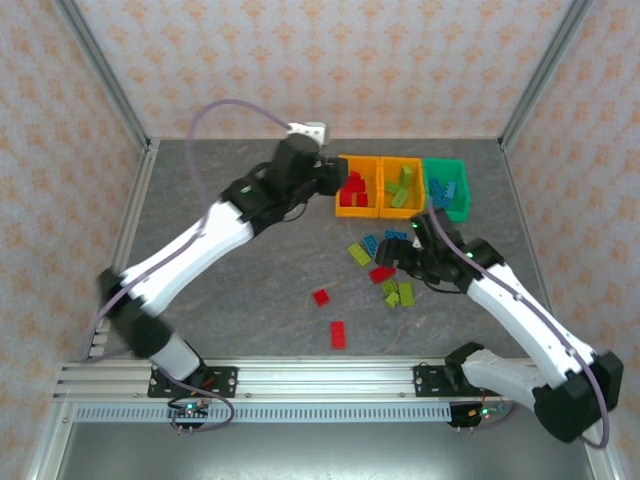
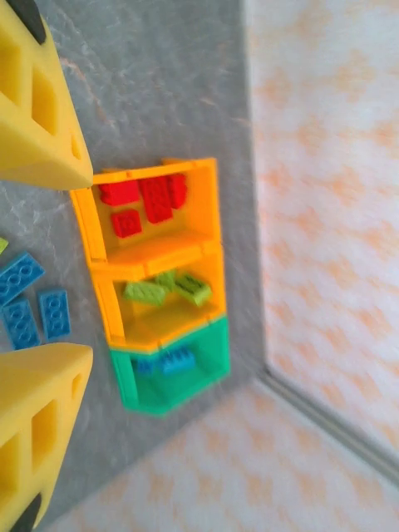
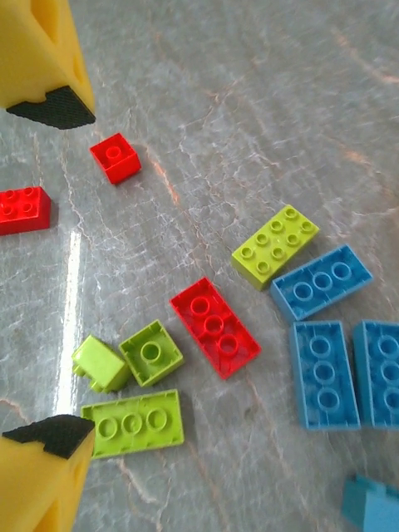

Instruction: Sort the legos into containers by color

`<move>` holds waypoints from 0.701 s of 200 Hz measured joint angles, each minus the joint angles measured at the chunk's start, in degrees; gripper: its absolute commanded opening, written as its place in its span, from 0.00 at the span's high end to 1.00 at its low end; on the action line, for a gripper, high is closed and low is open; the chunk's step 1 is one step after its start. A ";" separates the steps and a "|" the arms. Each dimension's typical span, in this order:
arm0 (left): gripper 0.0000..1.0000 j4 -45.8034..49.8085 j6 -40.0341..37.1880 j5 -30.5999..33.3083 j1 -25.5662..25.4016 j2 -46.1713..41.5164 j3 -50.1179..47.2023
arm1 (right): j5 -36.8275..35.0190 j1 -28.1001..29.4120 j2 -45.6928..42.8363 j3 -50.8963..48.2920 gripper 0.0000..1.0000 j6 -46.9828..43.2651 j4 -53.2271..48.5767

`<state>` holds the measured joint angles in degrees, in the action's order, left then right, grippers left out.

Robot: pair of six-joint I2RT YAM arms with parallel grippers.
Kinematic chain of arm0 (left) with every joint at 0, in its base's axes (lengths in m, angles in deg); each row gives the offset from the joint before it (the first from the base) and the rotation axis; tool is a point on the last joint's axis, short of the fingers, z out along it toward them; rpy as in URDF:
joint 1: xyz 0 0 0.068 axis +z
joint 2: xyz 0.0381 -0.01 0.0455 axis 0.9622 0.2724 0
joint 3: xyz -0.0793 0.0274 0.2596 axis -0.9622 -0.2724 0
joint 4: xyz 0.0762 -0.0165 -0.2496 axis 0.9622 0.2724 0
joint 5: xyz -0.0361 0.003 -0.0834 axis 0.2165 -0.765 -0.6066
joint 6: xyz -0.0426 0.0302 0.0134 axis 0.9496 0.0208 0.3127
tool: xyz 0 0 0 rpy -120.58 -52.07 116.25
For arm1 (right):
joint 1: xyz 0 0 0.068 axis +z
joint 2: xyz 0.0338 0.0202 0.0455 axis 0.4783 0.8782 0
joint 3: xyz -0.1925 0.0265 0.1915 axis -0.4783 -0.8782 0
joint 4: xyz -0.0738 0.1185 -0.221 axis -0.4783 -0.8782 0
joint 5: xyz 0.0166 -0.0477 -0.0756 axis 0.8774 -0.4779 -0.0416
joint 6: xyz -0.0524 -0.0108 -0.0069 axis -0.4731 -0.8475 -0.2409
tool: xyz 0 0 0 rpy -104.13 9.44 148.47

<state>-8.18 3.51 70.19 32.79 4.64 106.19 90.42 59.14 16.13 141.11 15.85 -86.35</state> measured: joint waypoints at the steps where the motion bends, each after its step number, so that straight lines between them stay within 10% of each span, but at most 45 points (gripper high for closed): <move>1: 0.47 -0.13 -0.17 0.00 -0.09 -0.52 -0.28 | -0.09 0.13 0.26 0.11 0.10 -0.04 0.11; 75: 0.04 6.82 -30.64 -8.76 -2.38 -31.87 -20.70 | -6.88 6.93 31.21 15.32 0.22 -8.39 4.61; 140: 0.00 6.86 -51.36 -12.94 -2.38 -38.99 -42.95 | -10.12 6.91 46.73 25.94 0.20 -16.63 4.55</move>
<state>-1.32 -47.85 57.25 30.40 -34.36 63.24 80.30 66.05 62.86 167.05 -0.79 -81.80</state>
